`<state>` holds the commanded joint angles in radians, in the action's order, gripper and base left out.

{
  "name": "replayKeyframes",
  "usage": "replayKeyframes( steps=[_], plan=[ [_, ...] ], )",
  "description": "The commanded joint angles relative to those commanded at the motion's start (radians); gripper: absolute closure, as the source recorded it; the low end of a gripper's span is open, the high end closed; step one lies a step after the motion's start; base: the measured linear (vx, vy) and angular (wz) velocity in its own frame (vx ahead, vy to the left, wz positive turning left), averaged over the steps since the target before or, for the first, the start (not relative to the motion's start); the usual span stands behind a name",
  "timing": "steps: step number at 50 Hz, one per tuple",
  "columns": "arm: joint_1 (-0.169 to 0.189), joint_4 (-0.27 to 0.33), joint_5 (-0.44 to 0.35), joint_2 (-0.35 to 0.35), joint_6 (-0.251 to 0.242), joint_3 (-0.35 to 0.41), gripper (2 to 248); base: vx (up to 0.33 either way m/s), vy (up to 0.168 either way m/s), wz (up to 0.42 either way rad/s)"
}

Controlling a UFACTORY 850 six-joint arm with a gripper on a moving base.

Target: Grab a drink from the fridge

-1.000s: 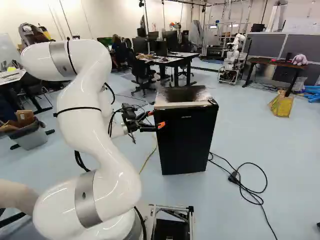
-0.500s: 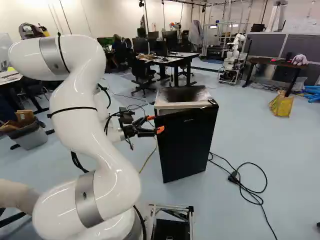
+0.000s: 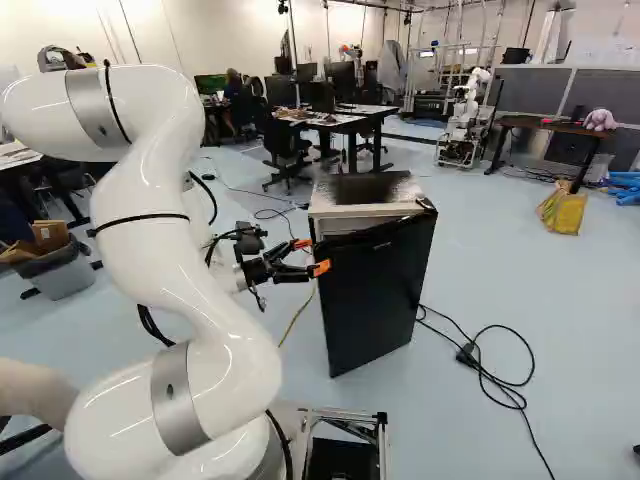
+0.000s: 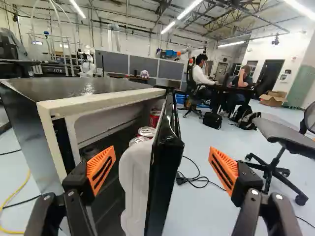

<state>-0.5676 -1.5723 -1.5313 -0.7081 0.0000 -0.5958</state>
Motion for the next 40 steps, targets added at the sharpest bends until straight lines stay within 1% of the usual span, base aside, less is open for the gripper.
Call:
replayKeyframes(
  steps=[12,29,40],
  plan=[
    [0.010,-0.016,0.000,0.000,0.000,-0.001,3,0.000,0.000,0.000],
    [0.036,-0.078,0.000,-0.002,0.000,-0.006,3,0.000,0.000,0.000],
    [0.053,-0.120,0.000,0.000,0.000,0.005,3,0.000,0.000,0.000]
  ],
)
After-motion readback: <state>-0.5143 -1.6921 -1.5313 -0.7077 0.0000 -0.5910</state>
